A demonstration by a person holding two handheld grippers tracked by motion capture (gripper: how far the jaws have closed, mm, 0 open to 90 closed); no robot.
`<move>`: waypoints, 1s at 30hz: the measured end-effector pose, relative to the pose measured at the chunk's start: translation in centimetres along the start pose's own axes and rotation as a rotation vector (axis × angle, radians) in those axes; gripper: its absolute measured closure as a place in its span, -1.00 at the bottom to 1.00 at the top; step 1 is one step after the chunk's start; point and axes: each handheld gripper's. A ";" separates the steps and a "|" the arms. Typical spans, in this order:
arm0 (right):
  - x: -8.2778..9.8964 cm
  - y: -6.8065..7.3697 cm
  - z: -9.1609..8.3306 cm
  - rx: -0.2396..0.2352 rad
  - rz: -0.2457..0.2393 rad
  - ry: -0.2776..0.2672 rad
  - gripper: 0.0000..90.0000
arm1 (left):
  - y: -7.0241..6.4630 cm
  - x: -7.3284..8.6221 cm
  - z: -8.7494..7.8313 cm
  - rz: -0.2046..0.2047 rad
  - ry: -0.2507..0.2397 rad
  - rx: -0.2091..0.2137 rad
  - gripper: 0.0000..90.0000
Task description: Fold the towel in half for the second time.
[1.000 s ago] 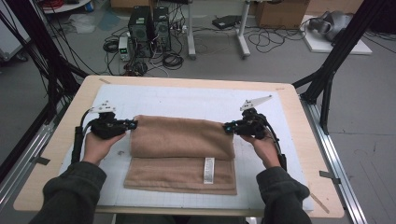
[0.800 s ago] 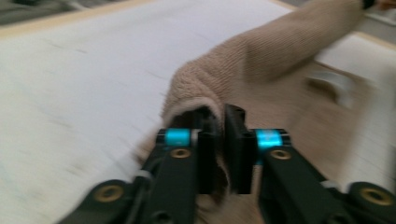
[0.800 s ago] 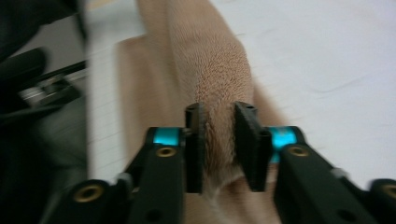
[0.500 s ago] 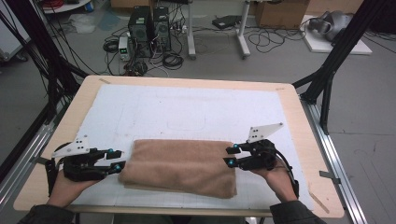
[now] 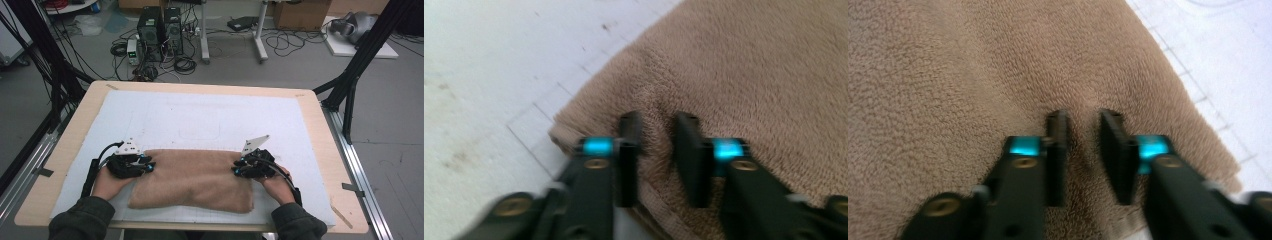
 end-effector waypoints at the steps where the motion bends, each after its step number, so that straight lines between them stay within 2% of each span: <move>1: -0.1 -0.1 0.0 -0.009 0.010 0.000 0.85 | -0.1 -0.2 0.0 0.002 0.007 -0.003 0.88; 2: -0.1 -0.2 -0.2 -0.018 0.019 -0.005 0.88 | -0.1 -0.4 -0.3 0.009 0.003 -0.009 0.90; 3: -0.2 -0.3 -0.7 -0.024 0.031 -0.022 0.89 | -0.2 -0.6 -0.7 0.005 -0.020 -0.011 0.90; 4: -0.3 -0.3 -1.2 -0.028 0.051 -0.041 0.89 | -0.1 -0.8 -1.2 -0.014 -0.056 0.002 0.91; 5: -0.5 -0.4 -1.9 -0.025 0.051 -0.063 0.89 | 0.0 -1.1 -1.7 -0.031 -0.090 0.010 0.90; 8: -1.6 -0.8 -3.3 -0.002 0.038 -0.105 0.89 | 0.8 -2.2 -1.8 -0.043 -0.117 -0.021 0.90; 11: -2.8 -2.2 -3.7 0.024 0.059 -0.143 0.89 | 2.1 -3.1 -1.0 -0.097 -0.166 -0.065 0.90; 12: -2.9 -2.6 -3.5 0.041 0.065 -0.141 0.88 | 2.6 -3.2 -0.5 -0.108 -0.164 -0.078 0.90; 13: -2.8 -3.2 -3.0 0.038 0.089 -0.124 0.86 | 3.0 -3.2 0.0 -0.114 -0.143 -0.079 0.88; 14: -2.6 -3.7 -2.3 0.021 0.113 -0.105 0.79 | 3.4 -3.0 0.5 -0.137 -0.110 -0.083 0.79; 15: -2.3 -3.9 -1.6 0.034 0.123 -0.072 0.62 | 3.5 -2.8 0.8 -0.155 -0.080 -0.087 0.61; 16: -2.0 -4.0 -1.1 0.061 0.146 -0.042 0.56 | 3.5 -2.6 0.8 -0.155 -0.071 -0.062 0.52; 17: -1.7 -4.0 -0.8 0.059 0.159 -0.039 0.48 | 3.2 -2.3 0.5 -0.147 -0.088 -0.049 0.48; 19: -1.2 -3.5 -1.3 0.087 0.166 -0.083 0.37 | 2.2 -2.0 -0.4 -0.134 -0.131 -0.035 0.35; 21: -0.9 -2.6 -2.0 0.069 0.158 -0.135 0.37 | 0.9 -2.0 -1.2 -0.083 -0.115 -0.033 0.28; 22: -0.8 -2.1 -2.2 0.058 0.146 -0.151 0.37 | 0.3 -1.8 -1.6 -0.070 -0.125 -0.022 0.26; 23: -0.6 -1.6 -2.2 0.020 0.149 -0.159 0.34 | -0.4 -1.6 -1.8 -0.071 -0.133 0.002 0.24; 24: -0.5 -1.0 -2.1 -0.030 0.150 -0.166 0.32 | -1.0 -1.3 -2.0 -0.054 -0.118 0.013 0.24; 25: -0.4 -0.3 -2.0 -0.049 0.140 -0.162 0.32 | -1.6 -1.0 -2.2 -0.035 -0.113 0.007 0.24; 27: -0.2 0.9 -1.5 -0.043 0.081 -0.109 0.28 | -2.0 -0.3 -2.3 -0.025 -0.092 -0.018 0.23; 28: 0.0 1.3 -1.2 -0.048 0.060 -0.095 0.28 | -1.9 0.1 -2.3 -0.025 -0.080 -0.051 0.20; 30: 0.5 1.5 -0.6 -0.058 0.060 -0.076 0.27 | -1.2 0.7 -2.3 -0.055 -0.073 -0.101 0.17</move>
Point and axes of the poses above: each handheld gripper's, and its own axes: z roughly forward along the jaws, x roughly out of its underside, y roughly to its left, and after that the axes turned 6 degrees about x, right-handed
